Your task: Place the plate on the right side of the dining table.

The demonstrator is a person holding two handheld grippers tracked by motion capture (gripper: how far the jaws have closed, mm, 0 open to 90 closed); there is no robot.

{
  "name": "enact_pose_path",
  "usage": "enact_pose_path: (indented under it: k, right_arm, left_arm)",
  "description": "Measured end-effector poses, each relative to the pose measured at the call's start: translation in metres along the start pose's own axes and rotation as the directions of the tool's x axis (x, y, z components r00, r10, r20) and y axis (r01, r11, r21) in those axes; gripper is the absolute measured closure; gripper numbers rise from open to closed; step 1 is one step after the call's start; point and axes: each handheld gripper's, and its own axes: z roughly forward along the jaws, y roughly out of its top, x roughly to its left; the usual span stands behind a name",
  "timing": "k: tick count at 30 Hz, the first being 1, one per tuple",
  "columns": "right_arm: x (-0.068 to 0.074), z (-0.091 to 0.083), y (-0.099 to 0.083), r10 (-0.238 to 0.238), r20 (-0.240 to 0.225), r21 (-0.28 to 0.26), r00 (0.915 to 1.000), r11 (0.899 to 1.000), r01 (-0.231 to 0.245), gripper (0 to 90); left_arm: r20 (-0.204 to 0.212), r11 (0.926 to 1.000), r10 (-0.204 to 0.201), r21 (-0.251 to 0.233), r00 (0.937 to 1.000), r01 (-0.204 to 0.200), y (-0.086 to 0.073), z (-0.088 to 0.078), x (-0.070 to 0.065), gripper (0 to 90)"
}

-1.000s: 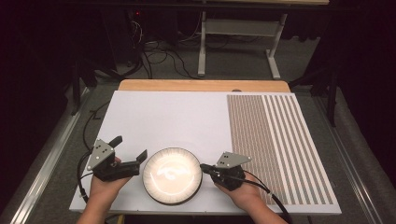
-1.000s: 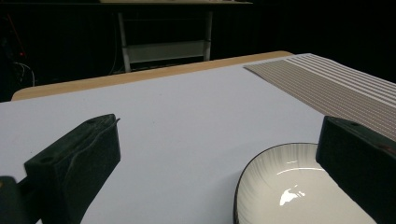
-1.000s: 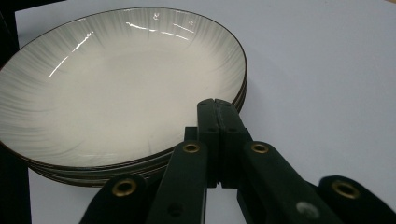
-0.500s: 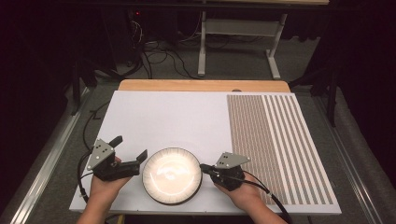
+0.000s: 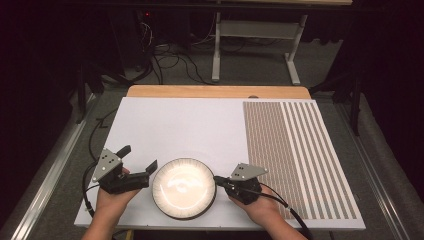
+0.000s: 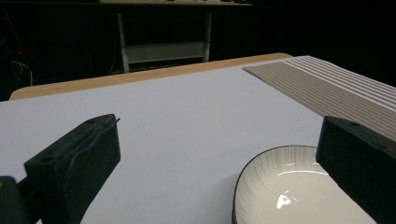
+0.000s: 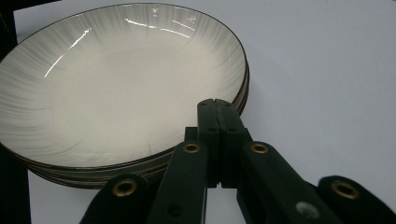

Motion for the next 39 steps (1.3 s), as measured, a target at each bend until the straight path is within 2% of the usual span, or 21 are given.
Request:
enact_pose_path:
  k: [15, 18, 31, 39]
  right_arm:
    - [0.001, 0.001, 0.001, 0.004, -0.004, 0.002, 1.0, 1.0, -0.004, 90.0]
    - [0.001, 0.002, 0.001, -0.007, -0.009, 0.004, 0.9999, 1.0, 0.007, 90.0]
    - [0.008, 0.008, 0.006, -0.021, -0.02, 0.022, 0.9996, 1.0, 0.021, 90.0]
    - [0.014, 0.015, 0.009, -0.029, -0.037, 0.037, 0.9989, 0.999, 0.031, 90.0]
  left_arm:
    - [0.001, 1.0, -0.003, -0.004, 1.0, 0.003, 0.0, -0.001, 0.0, 0.5]
    - [0.001, 1.0, -0.005, -0.004, 1.0, 0.005, 0.0, -0.001, 0.001, 0.5]
    - [0.002, 1.0, -0.009, 0.003, 1.0, 0.009, 0.0, -0.001, 0.001, 0.5]
    - [-0.001, 0.9997, -0.026, 0.003, 0.9997, 0.026, 0.0, -0.003, 0.004, 0.5]
